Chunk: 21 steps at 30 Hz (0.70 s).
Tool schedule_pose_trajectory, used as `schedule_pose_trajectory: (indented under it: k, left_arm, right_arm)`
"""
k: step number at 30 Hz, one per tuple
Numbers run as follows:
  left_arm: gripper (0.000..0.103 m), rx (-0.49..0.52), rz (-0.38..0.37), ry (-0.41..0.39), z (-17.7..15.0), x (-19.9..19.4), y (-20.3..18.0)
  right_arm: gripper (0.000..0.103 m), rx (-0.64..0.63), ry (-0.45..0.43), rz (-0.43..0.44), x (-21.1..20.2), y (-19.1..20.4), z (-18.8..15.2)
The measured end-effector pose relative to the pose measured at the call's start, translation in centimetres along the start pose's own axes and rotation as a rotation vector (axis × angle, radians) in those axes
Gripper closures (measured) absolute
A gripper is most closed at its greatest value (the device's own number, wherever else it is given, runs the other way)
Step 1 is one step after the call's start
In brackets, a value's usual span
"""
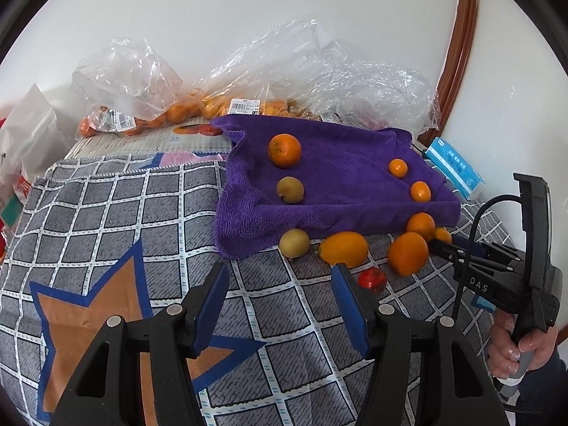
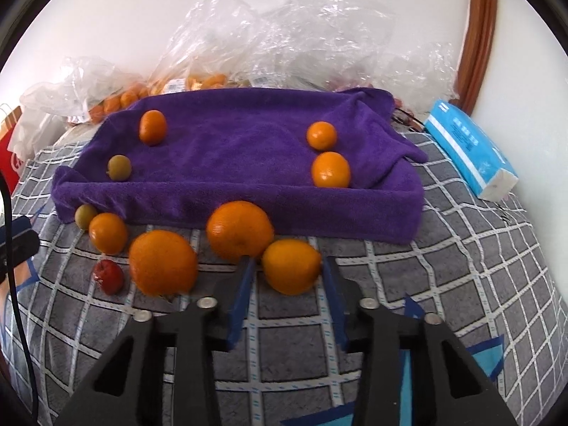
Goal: Organize fruits
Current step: 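Grasp an orange with the right tool while the left tool moves toward a yellow-green fruit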
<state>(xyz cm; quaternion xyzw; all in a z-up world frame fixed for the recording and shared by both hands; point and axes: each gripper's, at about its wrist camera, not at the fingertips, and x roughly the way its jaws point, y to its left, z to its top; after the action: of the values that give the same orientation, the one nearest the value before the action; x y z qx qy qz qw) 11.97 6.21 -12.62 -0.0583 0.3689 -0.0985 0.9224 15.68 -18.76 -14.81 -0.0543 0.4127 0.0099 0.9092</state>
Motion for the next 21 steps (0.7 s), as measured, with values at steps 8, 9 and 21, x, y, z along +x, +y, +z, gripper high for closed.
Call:
schedule_pose_trajectory:
  k: [8,9,21]
  left_arm:
    - [0.046,-0.062,-0.009,0.027,0.0,0.4,1.0]
    - [0.046,-0.069,-0.011,0.034,0.0,0.5,1.1]
    - [0.047,-0.103,0.072,0.088,-0.6,2.0,2.0]
  right_arm:
    - [0.067,0.008,0.039,-0.004,1.4,0.1,0.2]
    - [0.067,0.003,0.041,-0.010,1.5,0.3,0.2]
    - [0.067,0.001,0.016,-0.004,0.7,0.8,-0.3]
